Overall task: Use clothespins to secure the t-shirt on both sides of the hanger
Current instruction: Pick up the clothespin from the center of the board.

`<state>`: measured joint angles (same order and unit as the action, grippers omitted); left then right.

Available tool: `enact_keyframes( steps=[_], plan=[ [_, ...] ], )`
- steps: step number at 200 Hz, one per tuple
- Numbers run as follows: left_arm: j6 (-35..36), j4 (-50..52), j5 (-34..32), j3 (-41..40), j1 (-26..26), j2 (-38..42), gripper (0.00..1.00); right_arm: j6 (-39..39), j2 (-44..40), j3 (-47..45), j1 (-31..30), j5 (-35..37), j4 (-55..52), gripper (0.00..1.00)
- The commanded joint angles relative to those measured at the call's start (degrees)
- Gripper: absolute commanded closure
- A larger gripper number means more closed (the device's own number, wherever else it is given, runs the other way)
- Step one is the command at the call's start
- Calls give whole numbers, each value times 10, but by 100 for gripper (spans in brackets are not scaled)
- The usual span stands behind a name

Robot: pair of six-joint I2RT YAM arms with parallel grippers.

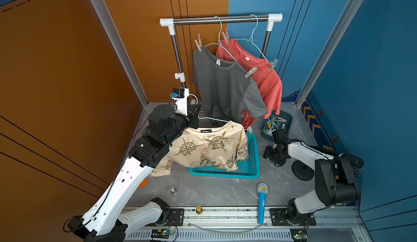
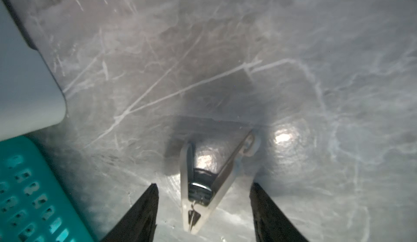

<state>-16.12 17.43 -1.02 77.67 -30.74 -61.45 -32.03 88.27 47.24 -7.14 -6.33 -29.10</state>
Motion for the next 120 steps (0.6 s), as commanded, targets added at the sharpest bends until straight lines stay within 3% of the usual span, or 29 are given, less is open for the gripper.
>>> enact_keyframes(
  steps=[1, 120],
  plan=[
    [-5, -15, 4, -2, 5, 7, 95, -7, 18, 24, -4, -11, 11, 37],
    [-3, -13, 4, -5, 8, 8, 95, 31, 35, 55, -16, 36, -24, 34]
  ],
)
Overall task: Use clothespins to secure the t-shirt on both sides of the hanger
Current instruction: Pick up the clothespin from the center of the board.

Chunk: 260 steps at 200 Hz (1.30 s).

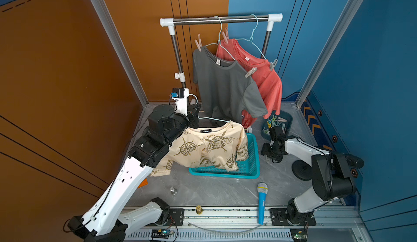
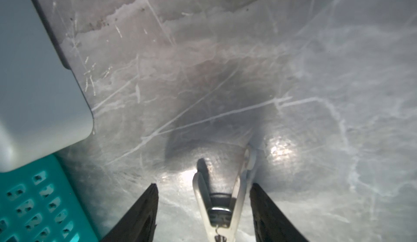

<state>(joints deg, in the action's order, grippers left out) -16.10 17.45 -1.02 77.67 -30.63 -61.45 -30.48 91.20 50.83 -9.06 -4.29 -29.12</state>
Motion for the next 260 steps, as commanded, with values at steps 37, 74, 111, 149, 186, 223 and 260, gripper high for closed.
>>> enact_keyframes(
  steps=[37, 74, 111, 149, 186, 223, 260],
  plan=[
    [-3, -12, 3, -6, 8, 11, 95, 13, 16, 23, 12, 3, -19, 32],
    [-5, -12, 5, -6, 9, 9, 95, 9, 32, 32, 14, -4, -16, 37],
    [-3, -11, 5, -5, 10, 9, 95, 10, 30, 22, 13, -3, -17, 39],
    [-5, -14, 6, -6, 12, 6, 95, 15, 13, 0, 14, 0, -21, 40],
    [-8, -16, 10, -5, 12, 2, 95, 22, 19, -5, 23, -9, -17, 48],
    [-9, -14, 8, -4, 13, 3, 95, 23, 22, -3, 25, -17, -14, 56],
    [-11, -15, 7, -3, 14, 6, 95, 23, 21, -3, 26, -21, -15, 54]
  ],
)
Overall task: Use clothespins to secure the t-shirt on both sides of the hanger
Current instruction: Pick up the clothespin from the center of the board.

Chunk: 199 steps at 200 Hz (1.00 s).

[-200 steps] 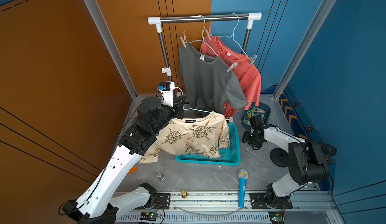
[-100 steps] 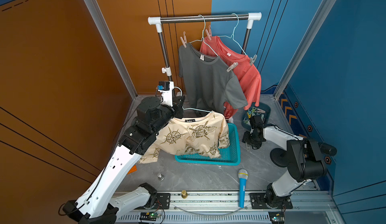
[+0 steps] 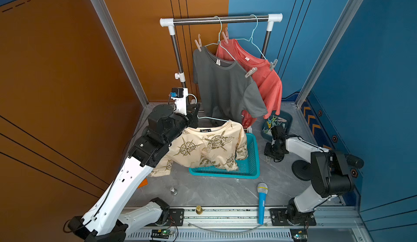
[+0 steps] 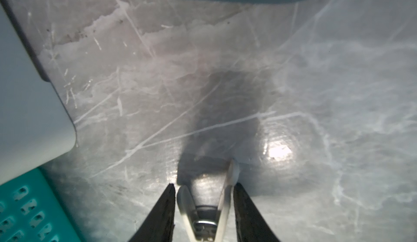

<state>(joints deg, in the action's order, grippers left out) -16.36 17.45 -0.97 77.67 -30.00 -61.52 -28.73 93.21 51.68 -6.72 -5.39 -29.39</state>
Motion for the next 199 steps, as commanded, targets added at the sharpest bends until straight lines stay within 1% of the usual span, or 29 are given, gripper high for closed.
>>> enact_keyframes(
  steps=[1, 16, 25, 40, 70, 102, 133, 155, 199],
  plan=[
    [-9, -15, 7, -3, 8, 6, 95, 5, 1, -12, 2, -11, -13, 53],
    [-10, -15, 7, -3, 8, 5, 94, 7, -2, -13, 2, -11, -18, 45],
    [-10, -15, 7, -3, 8, 5, 94, 9, -4, -13, 2, -9, -22, 43],
    [-11, -16, 8, -4, 8, 4, 94, 9, -10, -17, 1, -5, -28, 44],
    [-14, -20, 10, -3, 10, 3, 94, 4, -25, -31, 2, -13, -29, 50],
    [-17, -21, 15, 1, 12, -4, 94, 8, -23, -35, 1, -13, -31, 54],
    [-20, -21, 18, 2, 13, -6, 94, 8, -6, -30, 8, -25, -18, 62],
    [-21, -18, 18, 3, 14, -5, 94, 7, -1, -21, 13, -36, -15, 70],
    [-21, -15, 17, 6, 15, -4, 94, 10, -38, -12, 20, -40, -15, 79]
  ],
)
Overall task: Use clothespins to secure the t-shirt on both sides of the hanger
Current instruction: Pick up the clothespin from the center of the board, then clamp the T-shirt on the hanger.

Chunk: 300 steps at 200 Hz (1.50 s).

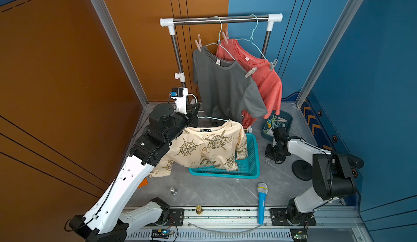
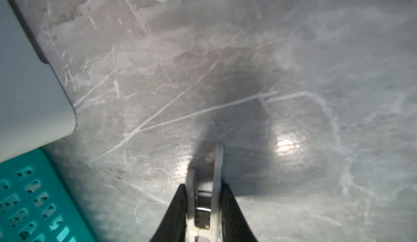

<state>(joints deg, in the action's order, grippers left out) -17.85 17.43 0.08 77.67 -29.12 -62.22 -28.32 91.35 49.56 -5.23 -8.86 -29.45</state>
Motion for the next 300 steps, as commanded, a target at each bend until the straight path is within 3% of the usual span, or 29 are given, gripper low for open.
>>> enact_keyframes(
  steps=[1, 24, 68, 176, 267, 300],
  plan=[
    [-6, -15, 6, 6, 6, 3, 94, 6, -20, 8, 5, -6, -14, 80],
    [-6, -15, 7, 6, 7, 3, 94, 17, -53, 14, 4, -6, -18, 87],
    [-7, -17, 9, 6, 7, 6, 94, 20, -135, 5, 4, -18, -3, 91],
    [2, -39, 70, 22, 11, 11, 94, 53, -366, 6, 3, -54, 12, 91],
    [-88, -217, 198, 4, 48, 17, 94, 49, -380, 47, 2, -103, -10, 92],
    [-134, -284, 212, -17, 70, 14, 94, 41, -376, 109, -18, -122, -39, 92]
  ],
)
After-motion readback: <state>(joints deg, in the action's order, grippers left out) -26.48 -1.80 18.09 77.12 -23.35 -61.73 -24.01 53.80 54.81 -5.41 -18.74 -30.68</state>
